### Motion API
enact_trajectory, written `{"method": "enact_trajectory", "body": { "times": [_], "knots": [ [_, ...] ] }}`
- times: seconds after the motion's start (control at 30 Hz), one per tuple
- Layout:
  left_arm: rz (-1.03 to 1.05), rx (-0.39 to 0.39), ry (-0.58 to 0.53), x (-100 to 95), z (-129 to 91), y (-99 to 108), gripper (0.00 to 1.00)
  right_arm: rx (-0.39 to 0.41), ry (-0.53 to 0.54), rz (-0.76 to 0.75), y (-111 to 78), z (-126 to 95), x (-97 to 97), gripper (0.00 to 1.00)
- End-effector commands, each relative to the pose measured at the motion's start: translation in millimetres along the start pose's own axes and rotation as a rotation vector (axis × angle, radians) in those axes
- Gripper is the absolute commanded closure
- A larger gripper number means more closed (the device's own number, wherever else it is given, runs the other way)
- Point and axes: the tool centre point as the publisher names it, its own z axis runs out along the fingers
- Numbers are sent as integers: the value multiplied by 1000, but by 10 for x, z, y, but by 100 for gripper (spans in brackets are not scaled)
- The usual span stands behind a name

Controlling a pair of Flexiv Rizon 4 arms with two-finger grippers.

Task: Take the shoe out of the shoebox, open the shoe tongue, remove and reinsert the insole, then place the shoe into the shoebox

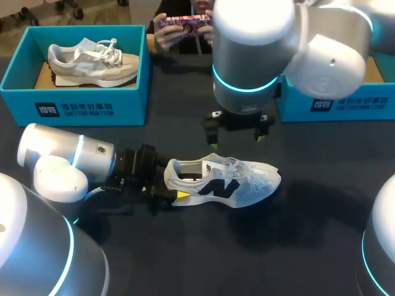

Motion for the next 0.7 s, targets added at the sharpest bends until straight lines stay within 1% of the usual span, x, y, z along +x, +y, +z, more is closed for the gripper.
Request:
{"method": "enact_trajectory", "body": {
  "times": [0.03,0.17,0.27,0.33,0.47,0.7],
  "knots": [
    [0,-2,0,4,22,23,100,18,-94,29,68,138,275,0],
    [0,-2,0,4,22,23,100,25,-97,48,80,247,371,0],
    [0,-2,0,4,22,23,100,27,-106,21,111,299,456,0],
    [0,-2,0,4,22,23,100,43,-119,12,121,329,490,0],
    [0,-2,0,4,22,23,100,48,-134,7,111,361,502,0],
    [0,-2,0,4,22,23,100,84,-168,14,14,502,545,0]
  ]
}}
